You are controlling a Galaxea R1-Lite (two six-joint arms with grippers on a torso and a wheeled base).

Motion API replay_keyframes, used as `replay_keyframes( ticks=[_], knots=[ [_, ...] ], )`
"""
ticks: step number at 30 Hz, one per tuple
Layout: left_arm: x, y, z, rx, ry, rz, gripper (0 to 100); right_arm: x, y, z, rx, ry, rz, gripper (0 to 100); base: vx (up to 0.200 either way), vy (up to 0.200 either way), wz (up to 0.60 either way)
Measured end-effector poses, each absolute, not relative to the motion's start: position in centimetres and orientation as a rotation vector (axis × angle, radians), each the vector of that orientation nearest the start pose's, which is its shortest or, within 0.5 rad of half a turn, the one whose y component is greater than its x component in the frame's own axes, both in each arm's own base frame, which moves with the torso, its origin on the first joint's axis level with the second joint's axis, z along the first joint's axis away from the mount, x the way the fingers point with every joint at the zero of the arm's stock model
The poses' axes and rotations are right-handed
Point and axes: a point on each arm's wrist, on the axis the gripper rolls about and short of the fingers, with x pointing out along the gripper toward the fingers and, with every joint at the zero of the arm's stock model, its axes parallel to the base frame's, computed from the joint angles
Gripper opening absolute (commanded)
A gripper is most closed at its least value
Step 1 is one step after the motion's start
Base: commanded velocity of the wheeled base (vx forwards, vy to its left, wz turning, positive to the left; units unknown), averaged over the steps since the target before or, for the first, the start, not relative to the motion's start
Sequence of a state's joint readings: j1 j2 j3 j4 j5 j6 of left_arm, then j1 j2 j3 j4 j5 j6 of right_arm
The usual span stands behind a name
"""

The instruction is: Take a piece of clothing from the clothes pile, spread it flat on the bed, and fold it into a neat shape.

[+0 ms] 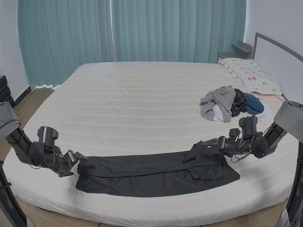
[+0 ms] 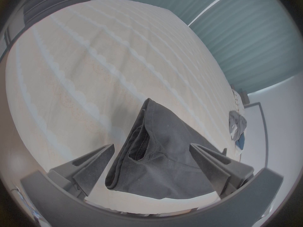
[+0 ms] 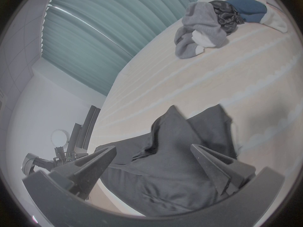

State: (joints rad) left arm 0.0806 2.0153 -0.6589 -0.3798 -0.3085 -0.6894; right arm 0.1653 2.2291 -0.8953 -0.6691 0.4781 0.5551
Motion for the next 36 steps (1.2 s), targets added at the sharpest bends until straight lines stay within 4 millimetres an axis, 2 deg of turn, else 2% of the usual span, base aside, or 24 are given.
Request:
replay_keyframes(
  ticks=[4,10,18,25,36],
  knots=[
    [29.5,1.9,3.4,-0.866,1.003,0.131,100,36.9,9.6,2.1,0.619,0.842,0.402,100,0.000,0.000,0.00],
    [29.1,1.9,3.3,-0.899,1.021,0.113,100,36.9,11.8,1.1,0.583,0.874,0.380,100,0.000,0.000,0.00],
    [28.9,1.9,3.1,-0.902,1.029,0.116,100,37.3,13.0,0.5,0.572,0.912,0.384,100,0.000,0.000,0.00],
    [28.8,1.9,3.1,-0.914,1.033,0.123,100,38.1,14.8,-0.1,0.549,0.908,0.394,100,0.000,0.000,0.00],
    [28.8,1.9,3.0,-0.916,1.034,0.123,100,39.8,16.8,0.8,0.597,0.855,0.414,100,0.000,0.000,0.00]
  ],
)
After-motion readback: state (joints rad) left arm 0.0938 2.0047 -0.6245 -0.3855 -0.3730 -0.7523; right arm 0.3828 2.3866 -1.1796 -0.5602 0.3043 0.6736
